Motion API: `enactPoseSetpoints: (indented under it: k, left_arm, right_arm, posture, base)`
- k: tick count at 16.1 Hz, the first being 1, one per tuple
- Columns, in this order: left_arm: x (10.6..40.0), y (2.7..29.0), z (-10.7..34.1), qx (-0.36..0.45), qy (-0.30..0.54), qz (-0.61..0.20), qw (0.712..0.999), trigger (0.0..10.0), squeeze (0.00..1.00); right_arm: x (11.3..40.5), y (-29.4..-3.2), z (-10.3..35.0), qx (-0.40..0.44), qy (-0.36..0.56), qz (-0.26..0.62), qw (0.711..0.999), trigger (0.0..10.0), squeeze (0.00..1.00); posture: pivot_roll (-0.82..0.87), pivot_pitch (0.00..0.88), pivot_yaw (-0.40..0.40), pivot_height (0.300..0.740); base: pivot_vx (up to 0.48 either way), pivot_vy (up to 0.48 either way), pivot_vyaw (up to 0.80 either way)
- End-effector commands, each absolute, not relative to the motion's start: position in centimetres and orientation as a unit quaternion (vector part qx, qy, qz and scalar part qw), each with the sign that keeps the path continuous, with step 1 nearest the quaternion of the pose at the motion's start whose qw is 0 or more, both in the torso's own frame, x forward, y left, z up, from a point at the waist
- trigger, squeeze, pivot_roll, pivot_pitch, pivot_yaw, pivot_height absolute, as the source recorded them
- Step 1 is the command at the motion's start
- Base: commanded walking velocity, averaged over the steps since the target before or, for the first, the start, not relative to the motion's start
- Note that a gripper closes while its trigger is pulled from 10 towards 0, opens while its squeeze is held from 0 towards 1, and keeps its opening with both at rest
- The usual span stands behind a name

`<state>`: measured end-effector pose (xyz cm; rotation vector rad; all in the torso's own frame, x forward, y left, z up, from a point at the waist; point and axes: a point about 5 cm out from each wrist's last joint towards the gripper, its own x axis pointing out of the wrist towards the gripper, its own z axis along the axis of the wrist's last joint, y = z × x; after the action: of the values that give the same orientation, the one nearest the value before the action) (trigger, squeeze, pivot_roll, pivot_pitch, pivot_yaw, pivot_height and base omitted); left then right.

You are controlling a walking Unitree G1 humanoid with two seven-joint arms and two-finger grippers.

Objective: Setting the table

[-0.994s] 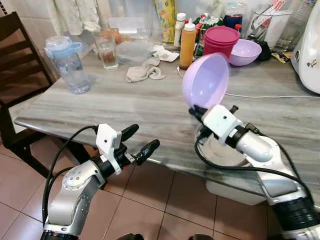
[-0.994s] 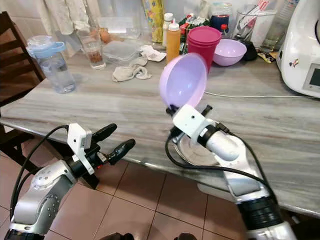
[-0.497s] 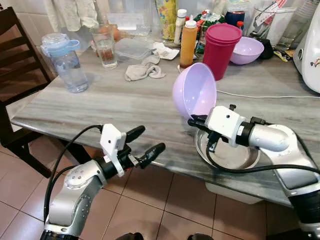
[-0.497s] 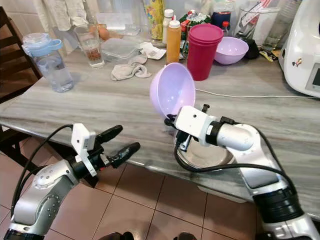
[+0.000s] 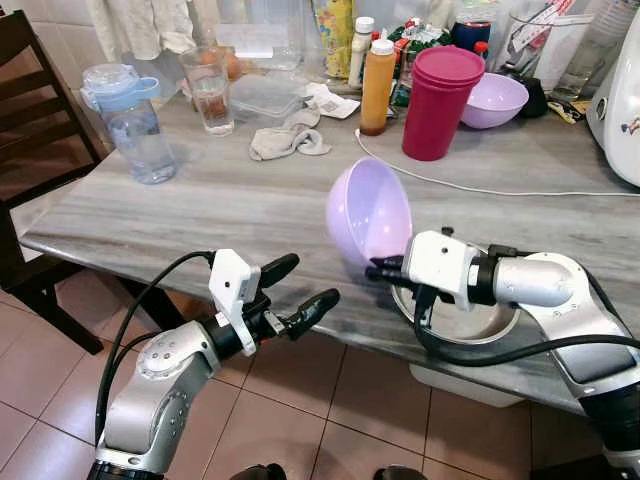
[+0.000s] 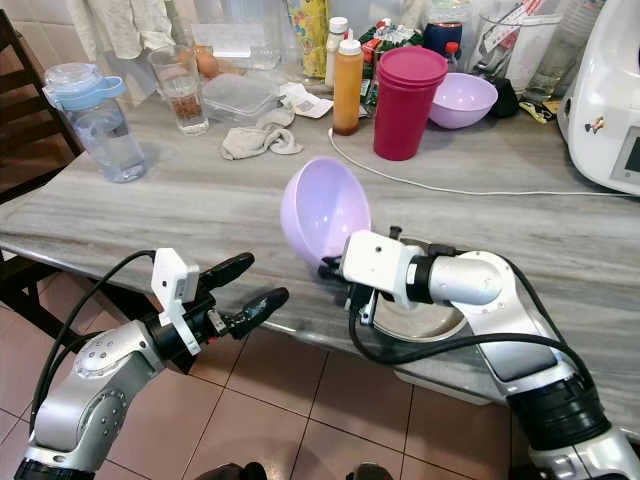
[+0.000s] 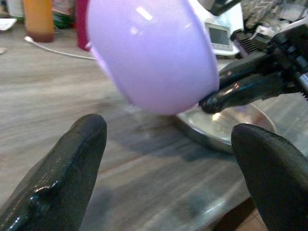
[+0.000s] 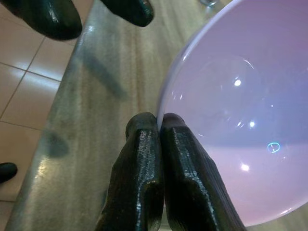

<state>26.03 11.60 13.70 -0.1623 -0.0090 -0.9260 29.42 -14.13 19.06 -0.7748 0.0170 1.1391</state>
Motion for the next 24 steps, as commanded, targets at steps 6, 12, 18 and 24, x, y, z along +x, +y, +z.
enactPoseSetpoints:
  k: [6, 12, 18, 24]
  left_arm:
    - [24.8, 11.0, 13.8, -0.076, 0.008, -0.495, 0.865, 10.0, 0.00]
    - [24.2, 11.0, 13.7, -0.068, 0.014, -0.521, 0.851, 10.0, 0.00]
    - [24.2, 11.1, 13.7, -0.064, 0.013, -0.516, 0.854, 10.0, 0.00]
    - [24.6, 11.2, 13.7, -0.061, 0.008, -0.505, 0.861, 10.0, 0.00]
  right_arm:
    - [29.1, -14.3, 17.9, -0.370, 0.028, 0.542, 0.754, 10.0, 0.04]
    - [29.4, -14.1, 17.4, -0.381, 0.024, 0.538, 0.752, 10.0, 0.99]
    - [30.0, -14.3, 17.8, -0.393, 0.002, 0.515, 0.762, 10.0, 1.00]
    - [30.8, -13.7, 19.5, -0.388, -0.051, 0.473, 0.789, 10.0, 1.00]
  posture:
    - [-0.22, 0.144, 0.040, 0.740]
    - [-0.22, 0.146, 0.044, 0.740]
    - [-0.22, 0.145, 0.050, 0.740]
    - [-0.21, 0.139, 0.058, 0.740]
  base:
    - [0.000, 0.000, 0.00]
    - [0.000, 0.000, 0.00]
    - [0.000, 0.000, 0.00]
    - [0.000, 0.000, 0.00]
